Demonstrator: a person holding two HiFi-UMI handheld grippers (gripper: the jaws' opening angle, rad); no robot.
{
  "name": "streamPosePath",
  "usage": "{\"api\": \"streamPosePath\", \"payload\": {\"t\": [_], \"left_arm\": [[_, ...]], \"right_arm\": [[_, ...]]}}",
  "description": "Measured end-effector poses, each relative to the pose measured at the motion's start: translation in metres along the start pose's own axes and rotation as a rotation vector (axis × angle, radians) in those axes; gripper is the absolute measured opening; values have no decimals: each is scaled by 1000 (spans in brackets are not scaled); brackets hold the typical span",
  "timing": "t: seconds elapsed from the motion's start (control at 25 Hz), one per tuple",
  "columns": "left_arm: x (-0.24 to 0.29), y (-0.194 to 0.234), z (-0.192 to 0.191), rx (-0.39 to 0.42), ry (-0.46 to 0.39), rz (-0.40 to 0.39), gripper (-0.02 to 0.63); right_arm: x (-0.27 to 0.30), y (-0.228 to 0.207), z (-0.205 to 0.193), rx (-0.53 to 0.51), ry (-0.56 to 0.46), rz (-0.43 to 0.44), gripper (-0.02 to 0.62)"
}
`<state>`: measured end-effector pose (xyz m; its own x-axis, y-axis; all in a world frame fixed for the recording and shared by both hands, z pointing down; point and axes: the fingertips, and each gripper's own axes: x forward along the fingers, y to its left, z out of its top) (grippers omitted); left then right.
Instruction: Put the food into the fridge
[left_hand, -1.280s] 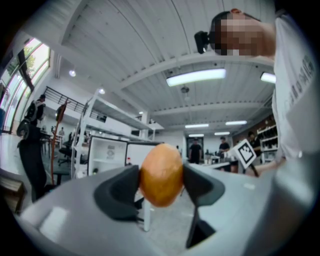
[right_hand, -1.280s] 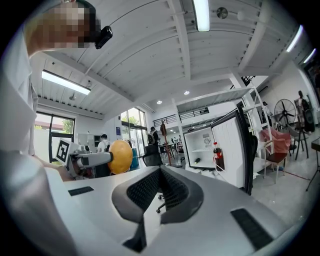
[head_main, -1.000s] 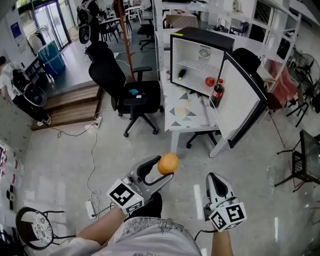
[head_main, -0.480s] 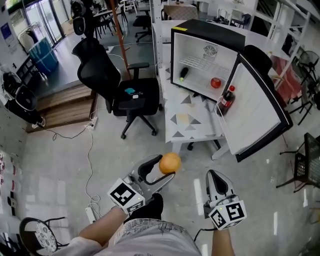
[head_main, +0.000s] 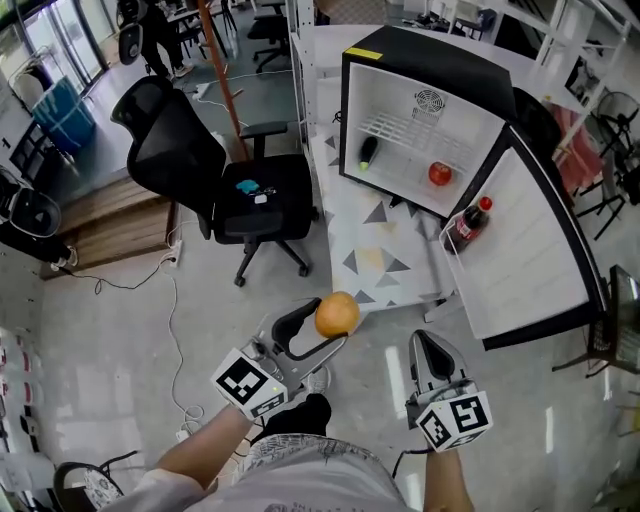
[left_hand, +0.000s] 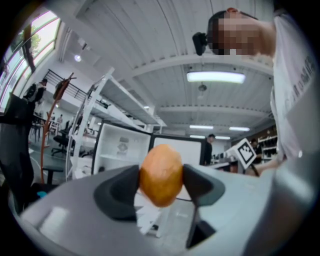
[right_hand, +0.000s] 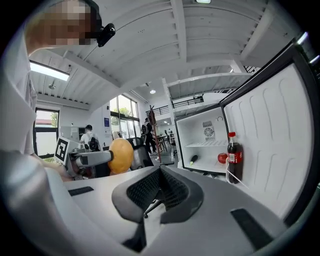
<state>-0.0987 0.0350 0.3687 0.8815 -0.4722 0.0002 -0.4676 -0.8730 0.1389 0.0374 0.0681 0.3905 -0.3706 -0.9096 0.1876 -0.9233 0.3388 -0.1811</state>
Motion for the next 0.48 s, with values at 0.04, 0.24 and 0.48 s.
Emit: {"api": "streamPosePath", "payload": {"t": [0.04,0.24,0.48], "left_arm": [[4,9,1,-1,1,-4,281],[27,49,12,-4,9,-32,281],[50,87,19,6,16,-73,281]], "right_arm": [[9,-2,4,4,-2,-4,-11],[48,-17,21,7,-8,-32,-11],[84,-30,31,11,-14,-68,-9]]}}
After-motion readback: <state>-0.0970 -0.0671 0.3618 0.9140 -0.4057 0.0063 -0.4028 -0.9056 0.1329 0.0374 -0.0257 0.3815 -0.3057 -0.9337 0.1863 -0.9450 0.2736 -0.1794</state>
